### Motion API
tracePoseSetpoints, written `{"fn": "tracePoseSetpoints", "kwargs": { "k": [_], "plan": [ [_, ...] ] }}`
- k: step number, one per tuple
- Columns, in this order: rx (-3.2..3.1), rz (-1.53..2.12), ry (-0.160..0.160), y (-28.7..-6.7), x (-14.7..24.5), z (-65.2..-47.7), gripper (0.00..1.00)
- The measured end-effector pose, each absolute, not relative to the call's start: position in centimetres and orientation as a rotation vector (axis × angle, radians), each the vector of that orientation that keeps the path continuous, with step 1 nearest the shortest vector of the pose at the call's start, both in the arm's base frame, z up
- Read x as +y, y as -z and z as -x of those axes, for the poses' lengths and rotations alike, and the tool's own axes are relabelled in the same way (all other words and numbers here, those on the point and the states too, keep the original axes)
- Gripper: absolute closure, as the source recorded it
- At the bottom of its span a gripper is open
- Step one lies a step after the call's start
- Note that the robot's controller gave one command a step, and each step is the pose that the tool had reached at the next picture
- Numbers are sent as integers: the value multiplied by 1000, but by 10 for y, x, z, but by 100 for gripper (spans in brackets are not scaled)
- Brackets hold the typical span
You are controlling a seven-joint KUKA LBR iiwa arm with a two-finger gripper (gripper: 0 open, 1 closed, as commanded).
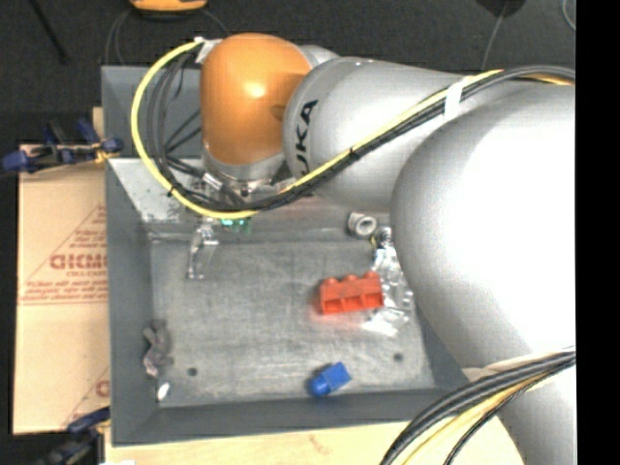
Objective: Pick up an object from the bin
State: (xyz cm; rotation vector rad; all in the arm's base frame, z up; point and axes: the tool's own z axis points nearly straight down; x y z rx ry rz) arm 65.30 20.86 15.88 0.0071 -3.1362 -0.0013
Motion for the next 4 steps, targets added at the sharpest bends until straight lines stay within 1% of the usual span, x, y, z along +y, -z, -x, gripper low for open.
{"fn": "tracePoseSetpoints", "kwargs": {
  "k": [1, 2, 3, 4],
  "plan": [
    [-3109, -437, -5, -101, 135, -631, 0],
    [-3107, -473, -7, -90, 66, -644, 0],
    [-3127, -448, 3, -75, -6, -608, 0],
    [-3105, -590, -4, -75, -60, -561, 0]
  ]
}}
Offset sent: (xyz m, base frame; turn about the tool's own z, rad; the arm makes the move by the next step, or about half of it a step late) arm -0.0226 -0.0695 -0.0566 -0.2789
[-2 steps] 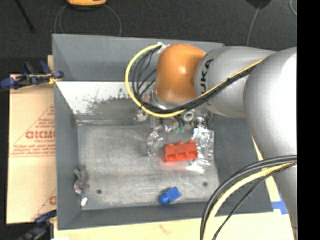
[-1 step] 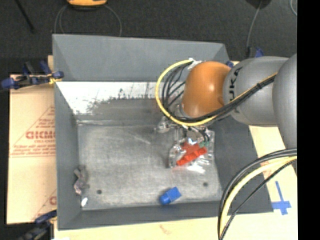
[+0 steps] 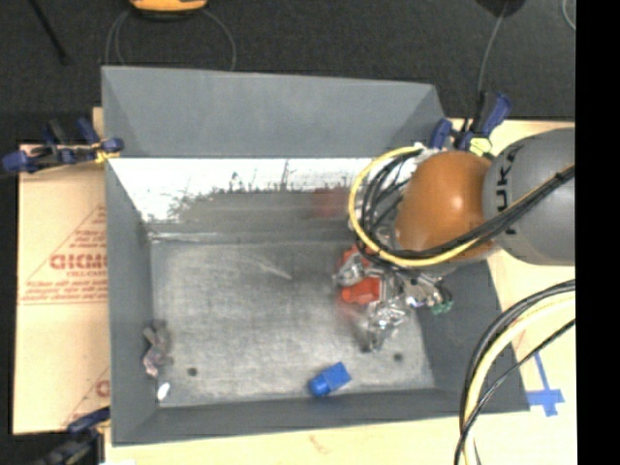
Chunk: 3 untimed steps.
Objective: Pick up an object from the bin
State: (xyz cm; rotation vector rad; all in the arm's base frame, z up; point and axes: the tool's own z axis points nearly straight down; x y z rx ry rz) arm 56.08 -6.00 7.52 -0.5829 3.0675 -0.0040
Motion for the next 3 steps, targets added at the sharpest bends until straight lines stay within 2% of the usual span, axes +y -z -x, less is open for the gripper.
{"fn": "tracePoseSetpoints", "kwargs": {
  "k": [1, 2, 3],
  "plan": [
    [3057, 697, -1, -84, -88, -566, 0],
    [3009, 880, -33, -83, -118, -595, 0],
    [3072, 856, -61, -97, -123, -629, 0]
  ]
}}
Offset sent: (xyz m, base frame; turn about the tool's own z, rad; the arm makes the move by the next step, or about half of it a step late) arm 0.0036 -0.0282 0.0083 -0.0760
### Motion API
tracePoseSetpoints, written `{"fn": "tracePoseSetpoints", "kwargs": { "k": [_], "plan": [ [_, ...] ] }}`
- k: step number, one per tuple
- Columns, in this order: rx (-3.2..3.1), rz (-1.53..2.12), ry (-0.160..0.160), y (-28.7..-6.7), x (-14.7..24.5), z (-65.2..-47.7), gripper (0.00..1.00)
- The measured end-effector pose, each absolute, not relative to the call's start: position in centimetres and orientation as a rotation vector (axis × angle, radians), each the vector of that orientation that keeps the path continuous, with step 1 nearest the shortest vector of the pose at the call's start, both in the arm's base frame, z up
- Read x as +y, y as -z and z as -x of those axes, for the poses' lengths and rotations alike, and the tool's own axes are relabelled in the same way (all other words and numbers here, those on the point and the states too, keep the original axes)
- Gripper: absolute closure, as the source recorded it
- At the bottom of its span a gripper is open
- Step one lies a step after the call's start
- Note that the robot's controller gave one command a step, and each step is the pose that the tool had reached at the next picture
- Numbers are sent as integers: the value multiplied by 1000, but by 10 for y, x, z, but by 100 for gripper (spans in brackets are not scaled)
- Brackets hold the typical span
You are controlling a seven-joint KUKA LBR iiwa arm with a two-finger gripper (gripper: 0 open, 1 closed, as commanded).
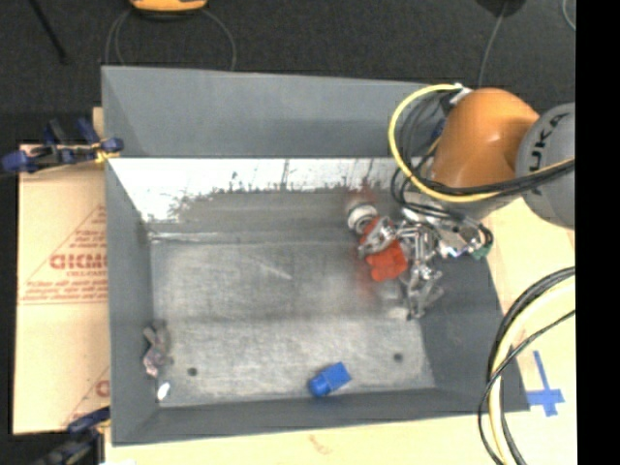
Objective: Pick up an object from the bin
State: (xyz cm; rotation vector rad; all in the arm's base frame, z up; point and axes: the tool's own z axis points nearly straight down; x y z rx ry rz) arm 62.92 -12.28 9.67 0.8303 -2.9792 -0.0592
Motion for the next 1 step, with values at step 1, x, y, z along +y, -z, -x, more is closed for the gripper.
{"fn": "tracePoseSetpoints", "kwargs": {
  "k": [1],
  "plan": [
    [-2905, -1038, 98, -81, -126, -640, 0]
  ]
}}
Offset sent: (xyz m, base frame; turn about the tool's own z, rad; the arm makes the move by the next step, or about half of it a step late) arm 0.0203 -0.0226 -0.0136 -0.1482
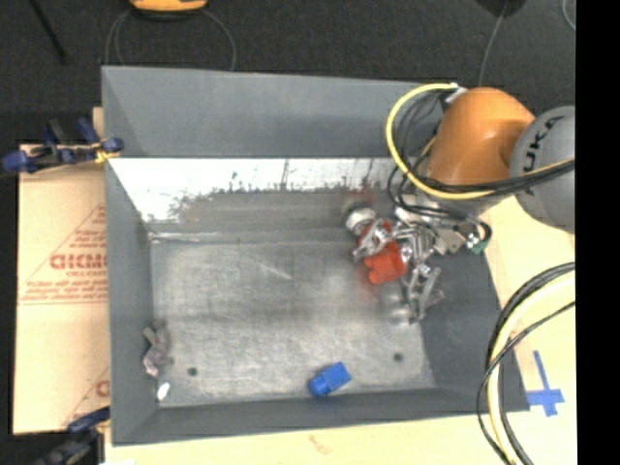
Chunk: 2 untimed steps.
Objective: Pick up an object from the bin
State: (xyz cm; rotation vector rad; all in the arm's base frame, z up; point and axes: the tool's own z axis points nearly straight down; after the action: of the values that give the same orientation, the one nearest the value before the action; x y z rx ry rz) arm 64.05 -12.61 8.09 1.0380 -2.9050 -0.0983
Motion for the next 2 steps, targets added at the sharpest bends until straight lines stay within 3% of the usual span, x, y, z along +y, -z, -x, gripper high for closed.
{"fn": "tracePoseSetpoints", "kwargs": {
  "k": [1, 2],
  "plan": [
    [-2910, -1091, 49, -73, -111, -631, 0],
    [-2839, -1277, 78, -81, -114, -626, 0]
  ]
}}
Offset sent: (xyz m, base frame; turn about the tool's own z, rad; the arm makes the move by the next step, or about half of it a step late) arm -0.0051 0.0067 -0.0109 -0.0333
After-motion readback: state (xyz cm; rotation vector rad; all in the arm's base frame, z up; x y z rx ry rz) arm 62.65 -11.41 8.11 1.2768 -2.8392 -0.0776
